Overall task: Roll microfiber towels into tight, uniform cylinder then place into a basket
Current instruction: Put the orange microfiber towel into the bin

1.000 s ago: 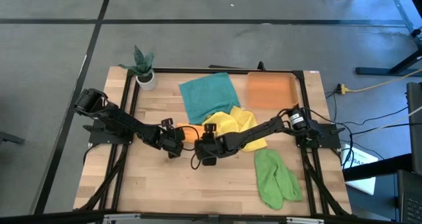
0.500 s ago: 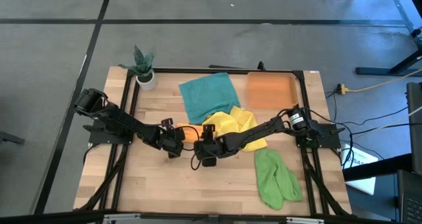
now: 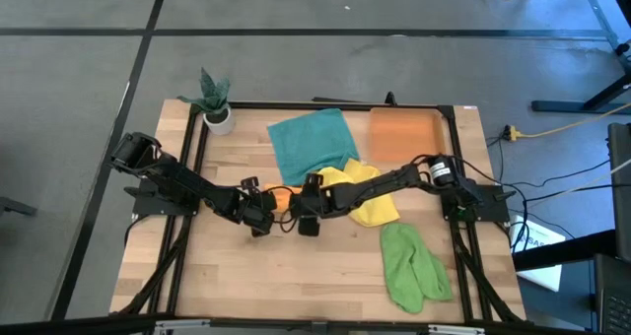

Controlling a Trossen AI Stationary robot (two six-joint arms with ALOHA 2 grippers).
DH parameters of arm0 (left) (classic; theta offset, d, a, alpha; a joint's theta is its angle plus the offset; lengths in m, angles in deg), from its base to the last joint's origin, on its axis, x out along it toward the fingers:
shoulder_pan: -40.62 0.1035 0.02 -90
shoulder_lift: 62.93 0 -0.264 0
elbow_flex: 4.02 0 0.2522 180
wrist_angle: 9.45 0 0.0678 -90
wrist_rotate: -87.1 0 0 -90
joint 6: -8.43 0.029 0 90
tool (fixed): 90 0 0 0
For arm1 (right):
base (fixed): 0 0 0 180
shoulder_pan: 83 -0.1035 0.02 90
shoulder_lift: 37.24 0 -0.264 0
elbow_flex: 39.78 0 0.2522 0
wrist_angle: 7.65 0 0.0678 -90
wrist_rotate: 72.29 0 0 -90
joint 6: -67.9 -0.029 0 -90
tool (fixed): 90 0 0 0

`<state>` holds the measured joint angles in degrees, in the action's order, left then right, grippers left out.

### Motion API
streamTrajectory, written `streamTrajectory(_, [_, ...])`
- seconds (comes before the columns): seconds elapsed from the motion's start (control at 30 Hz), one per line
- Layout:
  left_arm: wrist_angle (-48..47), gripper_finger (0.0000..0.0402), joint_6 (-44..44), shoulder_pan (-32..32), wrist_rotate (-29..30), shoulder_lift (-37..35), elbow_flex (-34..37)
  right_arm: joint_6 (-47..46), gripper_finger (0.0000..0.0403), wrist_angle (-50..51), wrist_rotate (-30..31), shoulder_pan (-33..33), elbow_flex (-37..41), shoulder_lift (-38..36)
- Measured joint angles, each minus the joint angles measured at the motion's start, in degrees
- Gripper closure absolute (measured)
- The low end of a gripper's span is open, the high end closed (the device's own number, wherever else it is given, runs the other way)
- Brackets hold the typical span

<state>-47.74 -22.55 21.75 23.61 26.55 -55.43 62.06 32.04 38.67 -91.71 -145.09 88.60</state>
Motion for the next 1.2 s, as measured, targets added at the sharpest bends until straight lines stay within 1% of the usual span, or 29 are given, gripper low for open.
streamTrajectory(0.1, [0.0,0.0355,0.0,0.0,0.0,0.0,0.0,0.1,0.0168,-0.6,-3.8,0.9,0.0,1.1])
streamTrajectory(0.4, [0.2,0.0355,0.0,0.0,0.0,0.0,0.0,-1.6,0.0168,-0.7,-4.6,1.9,-0.1,2.5])
streamTrajectory(0.7, [0.2,0.0355,0.0,0.0,0.0,0.0,0.0,-2.7,0.0168,-0.5,-10.5,2.1,-0.2,3.1])
streamTrajectory(0.87, [0.2,0.0355,0.0,0.0,0.1,0.0,0.0,-4.3,0.0172,-0.3,-11.1,2.0,-0.2,3.9])
streamTrajectory(1.0, [0.2,0.0355,0.0,0.0,0.1,0.0,0.0,-4.5,0.0199,-0.1,-11.5,2.0,-0.2,4.0])
streamTrajectory(1.2, [0.2,0.0355,0.0,0.0,0.1,0.0,0.0,-4.4,0.0283,0.0,-12.0,1.9,-0.1,4.0])
